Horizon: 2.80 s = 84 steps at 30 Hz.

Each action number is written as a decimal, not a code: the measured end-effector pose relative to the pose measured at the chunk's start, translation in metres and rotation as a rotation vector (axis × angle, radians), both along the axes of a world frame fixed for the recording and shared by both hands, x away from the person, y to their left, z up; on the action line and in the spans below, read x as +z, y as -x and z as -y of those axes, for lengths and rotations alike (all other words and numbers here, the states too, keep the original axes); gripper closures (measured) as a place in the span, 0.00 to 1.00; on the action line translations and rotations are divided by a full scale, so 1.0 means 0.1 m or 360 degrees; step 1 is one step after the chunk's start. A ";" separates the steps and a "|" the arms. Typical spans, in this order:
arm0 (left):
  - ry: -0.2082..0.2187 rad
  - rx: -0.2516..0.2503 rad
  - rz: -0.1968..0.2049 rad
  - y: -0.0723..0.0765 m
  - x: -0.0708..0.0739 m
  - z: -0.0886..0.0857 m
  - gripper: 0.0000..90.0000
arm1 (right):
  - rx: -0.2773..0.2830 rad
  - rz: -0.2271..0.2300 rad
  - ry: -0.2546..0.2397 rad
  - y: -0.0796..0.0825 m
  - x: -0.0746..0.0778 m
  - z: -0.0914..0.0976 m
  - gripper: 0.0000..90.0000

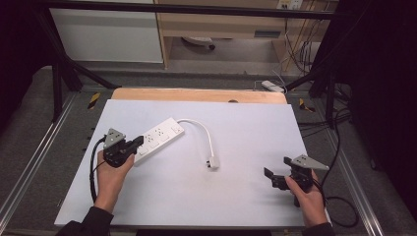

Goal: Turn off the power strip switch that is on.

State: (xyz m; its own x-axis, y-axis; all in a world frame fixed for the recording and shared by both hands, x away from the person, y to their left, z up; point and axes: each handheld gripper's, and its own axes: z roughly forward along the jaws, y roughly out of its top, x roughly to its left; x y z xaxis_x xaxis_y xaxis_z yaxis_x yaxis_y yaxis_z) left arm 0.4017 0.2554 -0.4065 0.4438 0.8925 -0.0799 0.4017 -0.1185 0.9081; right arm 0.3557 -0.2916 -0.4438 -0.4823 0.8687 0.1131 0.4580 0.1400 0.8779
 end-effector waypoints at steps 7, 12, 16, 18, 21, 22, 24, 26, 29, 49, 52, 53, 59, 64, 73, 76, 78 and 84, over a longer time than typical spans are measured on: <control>0.0000 0.0013 -0.0034 0.03 -0.03 -0.05 1.00 | 0.0010 -0.0010 0.0000 0.00 0.00 -0.01 0.06; 0.0006 0.0030 -0.0080 0.07 -0.05 -0.11 1.00 | 0.0011 -0.0012 0.0001 0.01 0.00 -0.01 0.05; -0.0040 0.0007 -0.0129 0.09 -0.09 -0.12 1.00 | 0.0014 -0.0026 0.0005 -0.01 -0.01 -0.02 0.05; -0.0061 -0.0001 -0.0162 0.11 -0.12 -0.12 1.00 | 0.0012 -0.0020 0.0010 0.00 -0.01 -0.02 0.05; -0.0079 0.0003 -0.0198 0.12 -0.15 -0.14 1.00 | 0.0008 -0.0015 0.0010 0.00 0.00 -0.02 0.05; -0.0073 0.0003 -0.0209 0.11 -0.15 -0.15 1.00 | 0.0004 -0.0019 0.0007 0.00 0.00 -0.02 0.05; -0.0079 -0.0002 -0.0224 0.10 -0.16 -0.16 1.00 | 0.0003 -0.0022 0.0006 0.00 -0.01 -0.01 0.05; -0.0086 -0.0004 -0.0236 0.10 -0.17 -0.16 1.00 | 0.0000 -0.0027 0.0009 0.00 -0.01 -0.01 0.05; -0.0098 -0.0011 -0.0259 0.09 -0.19 -0.16 1.00 | -0.0001 -0.0025 0.0002 0.01 0.00 0.00 0.05; -0.0082 -0.0015 -0.0261 -0.01 -0.27 -0.13 1.00 | 0.0006 -0.0031 0.0033 0.00 -0.01 -0.03 0.05; -0.0087 -0.0007 -0.0277 -0.03 -0.29 -0.12 1.00 | 0.0002 -0.0034 0.0033 0.00 -0.01 -0.03 0.05; -0.0085 -0.0004 -0.0286 -0.04 -0.29 -0.12 1.00 | 0.0004 -0.0032 0.0036 0.00 -0.01 -0.03 0.05; -0.0094 0.0017 -0.0289 -0.06 -0.31 -0.09 1.00 | 0.0006 -0.0032 0.0054 -0.01 -0.01 -0.04 0.05; -0.0090 0.0013 -0.0285 -0.07 -0.32 -0.11 1.00 | -0.0001 -0.0031 0.0049 0.00 -0.01 -0.04 0.05; -0.0078 -0.0003 -0.0290 -0.07 -0.33 -0.11 1.00 | -0.0002 -0.0031 0.0064 0.00 -0.01 -0.04 0.06; -0.0076 -0.0002 -0.0288 -0.08 -0.33 -0.11 1.00 | -0.0005 -0.0030 0.0064 0.00 -0.02 -0.04 0.06; -0.0077 0.0002 -0.0282 -0.08 -0.33 -0.11 1.00 | -0.0006 -0.0030 0.0063 -0.01 -0.02 -0.04 0.06; -0.0062 -0.0001 -0.0284 -0.09 -0.34 -0.11 1.00 | -0.0003 -0.0035 0.0066 -0.01 -0.02 -0.05 0.06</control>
